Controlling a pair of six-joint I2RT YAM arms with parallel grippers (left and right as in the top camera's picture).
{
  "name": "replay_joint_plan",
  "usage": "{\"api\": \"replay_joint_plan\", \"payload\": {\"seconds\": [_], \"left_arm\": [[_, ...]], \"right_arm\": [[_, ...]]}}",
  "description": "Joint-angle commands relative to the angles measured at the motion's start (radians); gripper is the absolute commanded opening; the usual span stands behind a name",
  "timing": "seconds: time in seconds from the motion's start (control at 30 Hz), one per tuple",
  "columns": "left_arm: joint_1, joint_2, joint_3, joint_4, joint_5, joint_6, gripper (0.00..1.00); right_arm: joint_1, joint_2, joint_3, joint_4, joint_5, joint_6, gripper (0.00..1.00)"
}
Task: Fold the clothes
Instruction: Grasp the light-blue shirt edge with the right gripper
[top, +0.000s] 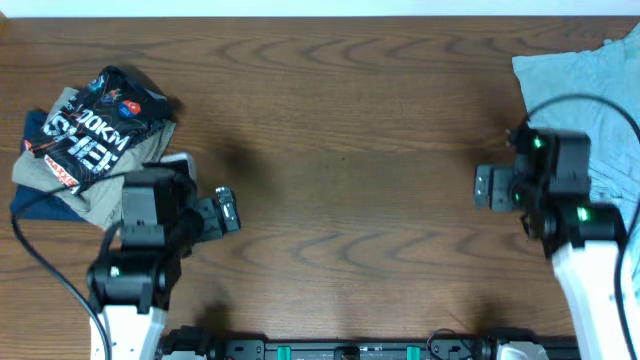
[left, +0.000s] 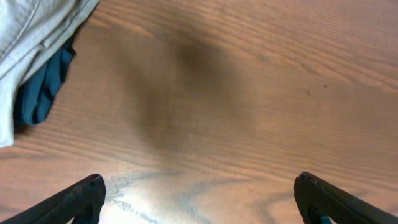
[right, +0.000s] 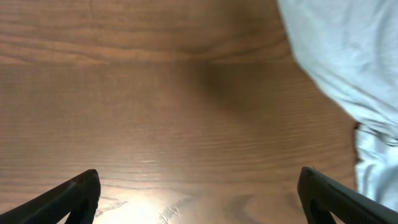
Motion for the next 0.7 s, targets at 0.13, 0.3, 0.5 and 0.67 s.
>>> {"api": "replay_joint_plan", "payload": {"seconds": [0.13, 0.3, 0.5, 0.67], "left_arm": [[0.006, 0.079, 0.039, -0.014, 0.01, -0.013, 0.98], [0.006, 0.095, 0.039, -0.016, 0.01, -0.013, 0.98], [0.006, 0.095, 0.039, -0.016, 0.01, -0.013, 0.98], [0.006, 0.095, 0.039, -0.016, 0.01, -0.013, 0.98]], "right_arm": [[-0.039, 0.167, 0.041, 0.01, 0.119, 0.115, 0.99], [-0.162, 0.269, 0.04, 0.026, 0.311, 0.278, 0.95], [-0.318, 0.436, 0.04, 0.13, 0.307, 0.287, 0.85], [-0.396, 0.537, 0.04, 0.208, 0.309, 0.286, 0.76]]}}
